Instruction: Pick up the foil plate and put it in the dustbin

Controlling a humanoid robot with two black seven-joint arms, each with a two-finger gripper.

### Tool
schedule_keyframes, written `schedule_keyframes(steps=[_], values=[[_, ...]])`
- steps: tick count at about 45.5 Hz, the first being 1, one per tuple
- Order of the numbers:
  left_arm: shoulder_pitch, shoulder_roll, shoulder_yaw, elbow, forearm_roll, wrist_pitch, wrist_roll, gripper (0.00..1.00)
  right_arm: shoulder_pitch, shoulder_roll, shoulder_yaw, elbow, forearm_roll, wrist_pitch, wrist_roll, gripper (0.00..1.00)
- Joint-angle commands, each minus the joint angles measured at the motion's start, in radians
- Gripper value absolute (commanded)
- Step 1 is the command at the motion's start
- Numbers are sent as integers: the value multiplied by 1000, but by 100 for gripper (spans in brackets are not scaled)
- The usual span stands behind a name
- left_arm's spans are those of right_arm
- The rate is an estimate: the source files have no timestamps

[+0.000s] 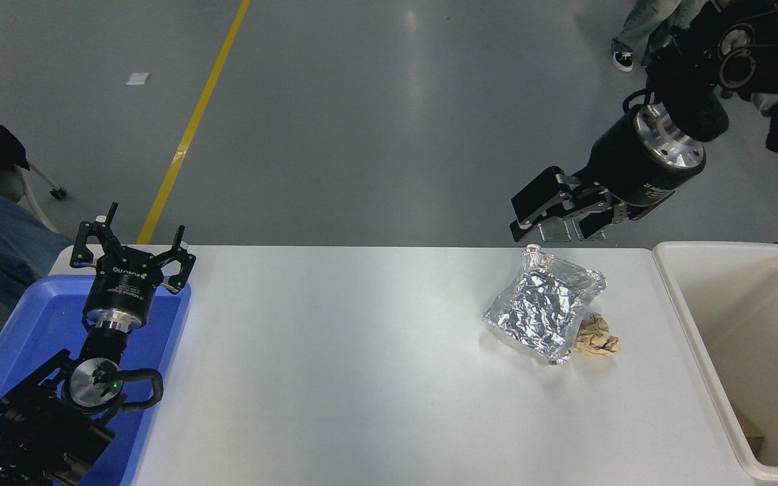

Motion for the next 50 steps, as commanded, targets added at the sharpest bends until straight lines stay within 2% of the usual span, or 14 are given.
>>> schedule_keyframes(steps=[1, 3, 6, 23, 30, 38, 50], values=[[0, 0, 0, -1, 0, 0, -2, 100, 1, 9, 3, 10, 3, 3, -2, 100], [0, -2, -6, -1, -2, 2, 7, 100, -2, 6, 3, 8, 1, 3, -2, 100], [2, -2, -5, -1, 0, 0, -4, 100, -21, 3, 3, 8, 0, 3, -2, 100], [0, 0, 0, -1, 0, 0, -2, 100, -195, 26, 6, -76, -69, 3, -1, 100], [-1, 0, 0, -1, 0, 2, -2, 100, -353, 99, 6, -242, -114, -104, -1, 100], [-1, 0, 0, 0, 0, 0, -2, 100, -638, 210, 6, -581, -114, -187, 1, 100], [-1, 0, 0, -1, 0, 0, -2, 100, -939, 254, 8, -812, -115, -411, -12, 100]])
